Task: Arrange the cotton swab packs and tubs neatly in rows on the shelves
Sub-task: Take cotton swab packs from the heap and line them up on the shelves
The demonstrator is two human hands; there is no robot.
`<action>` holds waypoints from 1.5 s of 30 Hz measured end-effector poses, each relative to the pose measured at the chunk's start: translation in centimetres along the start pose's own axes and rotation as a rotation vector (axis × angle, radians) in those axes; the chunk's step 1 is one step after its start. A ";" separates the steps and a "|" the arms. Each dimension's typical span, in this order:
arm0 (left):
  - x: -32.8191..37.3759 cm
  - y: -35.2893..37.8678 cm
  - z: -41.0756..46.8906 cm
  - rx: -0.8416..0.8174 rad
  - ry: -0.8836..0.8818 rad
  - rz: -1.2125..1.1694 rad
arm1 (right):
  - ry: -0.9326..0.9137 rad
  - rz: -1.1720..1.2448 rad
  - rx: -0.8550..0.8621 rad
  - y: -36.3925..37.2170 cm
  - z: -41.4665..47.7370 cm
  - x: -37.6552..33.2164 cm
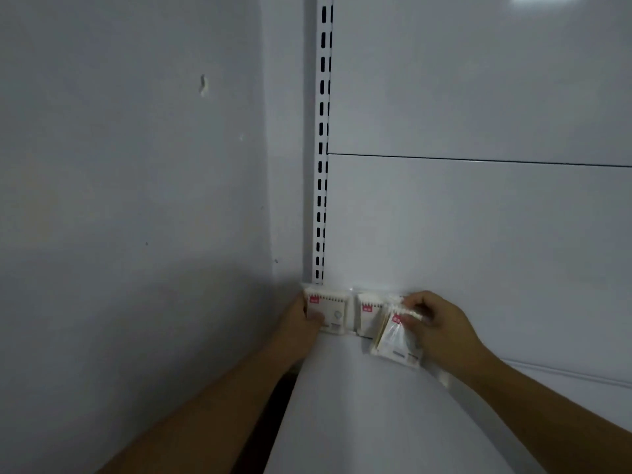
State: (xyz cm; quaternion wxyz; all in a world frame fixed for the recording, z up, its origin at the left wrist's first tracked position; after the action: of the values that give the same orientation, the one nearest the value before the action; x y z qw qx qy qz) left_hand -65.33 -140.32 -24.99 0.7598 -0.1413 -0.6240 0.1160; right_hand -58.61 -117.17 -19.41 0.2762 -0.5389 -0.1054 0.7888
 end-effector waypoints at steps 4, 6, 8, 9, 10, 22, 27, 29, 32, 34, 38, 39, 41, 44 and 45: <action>-0.1 -0.2 -0.5 0.079 0.016 0.033 | 0.042 -0.002 0.031 -0.5 -0.5 0.2; 0.1 0.3 -0.8 0.073 0.027 0.054 | 0.081 0.022 0.032 -0.8 -0.5 0.6; 0.3 0.6 -1.0 0.056 0.026 0.037 | 0.113 0.067 0.018 -0.8 -0.6 0.9; 0.4 0.6 -1.1 0.059 0.020 0.024 | 0.119 0.085 0.017 -0.9 -0.7 0.9; 0.3 0.4 -1.0 0.080 0.011 0.000 | 0.124 0.102 0.019 -1.0 -0.8 0.9; 1.1 0.4 -0.8 0.114 0.060 0.000 | -0.139 -0.321 0.066 -2.4 -1.6 -2.1; 1.3 0.2 -0.9 0.119 0.077 0.029 | -0.161 -0.365 0.098 -4.9 -1.6 -1.8; 1.4 0.3 -1.2 0.111 0.071 0.020 | -0.166 -0.380 0.128 -6.3 -1.5 -1.6; 1.4 0.0 -1.4 0.139 0.071 0.020 | -0.198 -0.458 0.146 -7.2 -1.6 -0.9; 1.4 -0.2 -1.6 0.151 0.068 0.011 | -0.232 -0.502 0.132 -6.9 -1.8 -0.7; 1.4 0.6 -1.5 0.085 0.055 -0.029 | -0.286 -0.539 0.097 -5.4 -2.0 -0.6; 1.5 0.6 -1.6 0.080 0.056 -0.014 | -0.321 -0.562 0.106 -5.2 -2.0 -0.9; 1.7 0.4 -1.7 0.095 0.072 0.034 | -0.407 -0.623 0.119 -4.9 -2.0 -1.4; 2.1 0.0 -1.8 0.129 0.091 0.063 | -0.442 -0.668 0.122 -5.2 -1.9 -1.6; 2.2 0.0 -1.8 0.135 0.090 0.065 | -0.450 -0.676 0.126 -5.4 -1.8 -1.6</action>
State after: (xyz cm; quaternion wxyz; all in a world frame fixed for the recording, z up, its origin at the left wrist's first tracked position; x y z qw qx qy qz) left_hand -63.17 -139.70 -23.29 0.7908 -0.1150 -0.5749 0.1760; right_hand -54.79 -113.87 -16.33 0.5224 -0.2701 -0.2858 0.7566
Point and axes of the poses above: each hand's wrist, its own z-axis towards the middle knuckle, its own y-axis out of the palm, x = y × z, the point moved 9 cm from there along z, towards the middle knuckle, and after that the axes turned 1 degree about z, right-handed, at the moved point
